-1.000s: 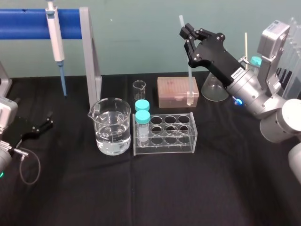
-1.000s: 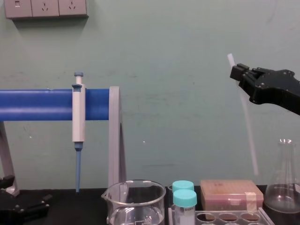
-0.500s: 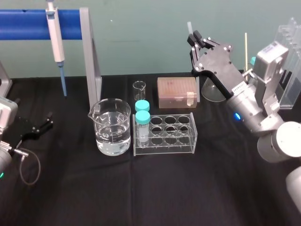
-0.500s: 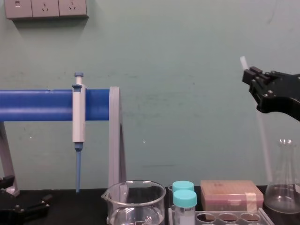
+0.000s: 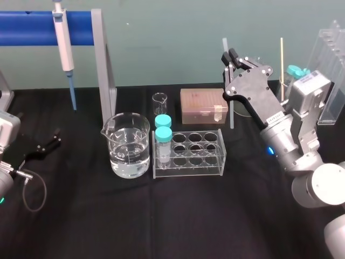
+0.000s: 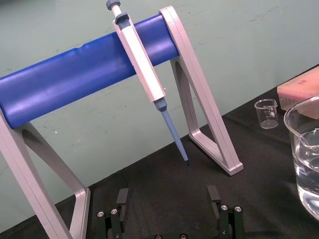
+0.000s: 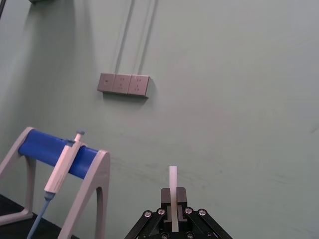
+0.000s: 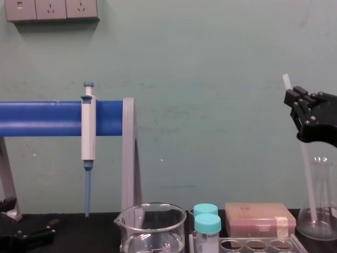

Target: Pick up the stirring rod with one hand, then place it down.

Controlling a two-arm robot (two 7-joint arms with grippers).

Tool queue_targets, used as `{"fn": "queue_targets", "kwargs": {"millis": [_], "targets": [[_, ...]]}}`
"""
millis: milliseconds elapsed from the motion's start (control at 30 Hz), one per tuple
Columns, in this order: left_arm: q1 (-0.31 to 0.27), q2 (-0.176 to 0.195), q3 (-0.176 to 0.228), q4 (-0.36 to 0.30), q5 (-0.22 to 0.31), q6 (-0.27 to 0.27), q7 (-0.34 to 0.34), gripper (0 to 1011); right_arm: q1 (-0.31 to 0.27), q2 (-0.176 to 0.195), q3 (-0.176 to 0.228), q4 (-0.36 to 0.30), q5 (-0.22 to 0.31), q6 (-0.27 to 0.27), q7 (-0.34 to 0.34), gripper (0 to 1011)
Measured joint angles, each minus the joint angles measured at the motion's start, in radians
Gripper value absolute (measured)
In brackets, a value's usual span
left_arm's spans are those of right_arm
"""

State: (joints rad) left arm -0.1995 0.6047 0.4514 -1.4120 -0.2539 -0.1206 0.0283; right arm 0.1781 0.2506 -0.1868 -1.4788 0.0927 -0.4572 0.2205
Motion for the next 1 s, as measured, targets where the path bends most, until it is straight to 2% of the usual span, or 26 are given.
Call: {"fn": "queue_targets", "kwargs": {"millis": [433, 1000], "targets": [[0.000, 0.000, 0.000, 0.000, 0.000, 0.000, 0.000, 1000, -0.027, -0.028, 0.024, -0.015, -0.051, -0.020, -0.010, 66], [0.000, 0.000, 0.000, 0.000, 0.000, 0.000, 0.000, 1000, -0.027, -0.026, 0.022, -0.015, -0.047, -0.019, -0.010, 65]]}}
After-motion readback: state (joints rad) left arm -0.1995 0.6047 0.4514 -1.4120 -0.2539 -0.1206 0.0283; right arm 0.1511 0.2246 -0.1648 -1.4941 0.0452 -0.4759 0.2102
